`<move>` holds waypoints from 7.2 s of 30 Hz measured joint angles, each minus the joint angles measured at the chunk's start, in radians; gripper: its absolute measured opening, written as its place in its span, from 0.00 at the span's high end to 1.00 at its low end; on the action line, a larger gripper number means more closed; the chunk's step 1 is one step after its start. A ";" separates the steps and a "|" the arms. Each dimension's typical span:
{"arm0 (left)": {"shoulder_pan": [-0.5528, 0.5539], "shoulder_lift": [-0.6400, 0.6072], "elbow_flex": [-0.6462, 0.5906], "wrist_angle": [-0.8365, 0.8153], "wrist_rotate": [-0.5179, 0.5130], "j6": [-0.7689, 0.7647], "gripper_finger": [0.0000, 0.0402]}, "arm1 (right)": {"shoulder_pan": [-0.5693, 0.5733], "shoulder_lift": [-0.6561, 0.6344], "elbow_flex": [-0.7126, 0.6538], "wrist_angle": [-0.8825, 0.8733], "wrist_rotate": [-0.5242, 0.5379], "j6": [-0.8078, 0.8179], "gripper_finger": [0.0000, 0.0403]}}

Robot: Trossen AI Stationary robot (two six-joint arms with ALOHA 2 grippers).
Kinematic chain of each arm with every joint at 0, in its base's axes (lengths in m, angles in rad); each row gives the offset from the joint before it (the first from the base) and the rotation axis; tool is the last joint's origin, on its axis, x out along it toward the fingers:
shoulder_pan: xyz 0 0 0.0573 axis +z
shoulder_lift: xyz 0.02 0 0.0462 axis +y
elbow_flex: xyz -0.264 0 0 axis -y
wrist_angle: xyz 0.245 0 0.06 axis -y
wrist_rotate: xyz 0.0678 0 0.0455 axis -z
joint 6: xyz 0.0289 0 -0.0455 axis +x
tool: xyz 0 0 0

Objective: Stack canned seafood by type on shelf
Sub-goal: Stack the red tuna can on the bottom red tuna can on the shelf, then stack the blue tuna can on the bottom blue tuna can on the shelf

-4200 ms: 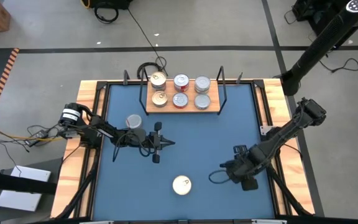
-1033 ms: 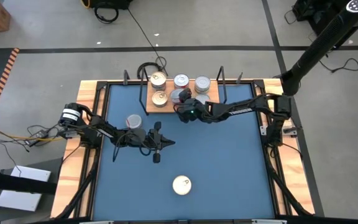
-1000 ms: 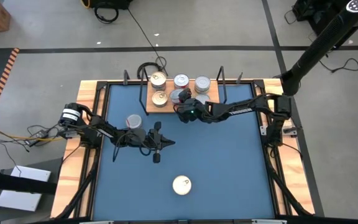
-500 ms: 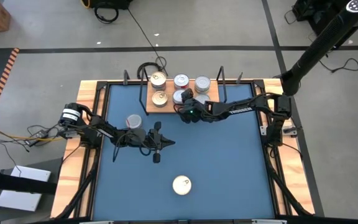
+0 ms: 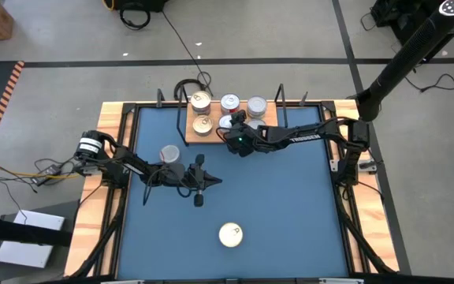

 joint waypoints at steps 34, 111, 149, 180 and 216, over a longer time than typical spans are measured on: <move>-0.032 -0.001 0.009 0.022 0.114 0.040 1.00 | 0.202 -0.230 -0.040 -0.246 -0.443 0.668 0.81; -0.477 0.143 0.651 -1.151 -0.179 0.354 0.79 | 0.641 -0.167 -0.409 0.418 -0.492 0.997 0.98; -0.444 0.173 0.650 -1.114 -0.155 0.444 0.93 | 0.645 -0.258 -0.408 0.381 -0.512 0.988 0.98; -0.356 0.159 0.838 -1.316 -0.088 -0.171 1.00 | 0.681 -0.416 -0.408 0.154 -0.470 1.022 0.85; -0.231 0.098 0.838 -1.395 -0.221 -0.329 0.87 | 0.719 -0.227 -0.409 0.263 0.013 0.934 0.17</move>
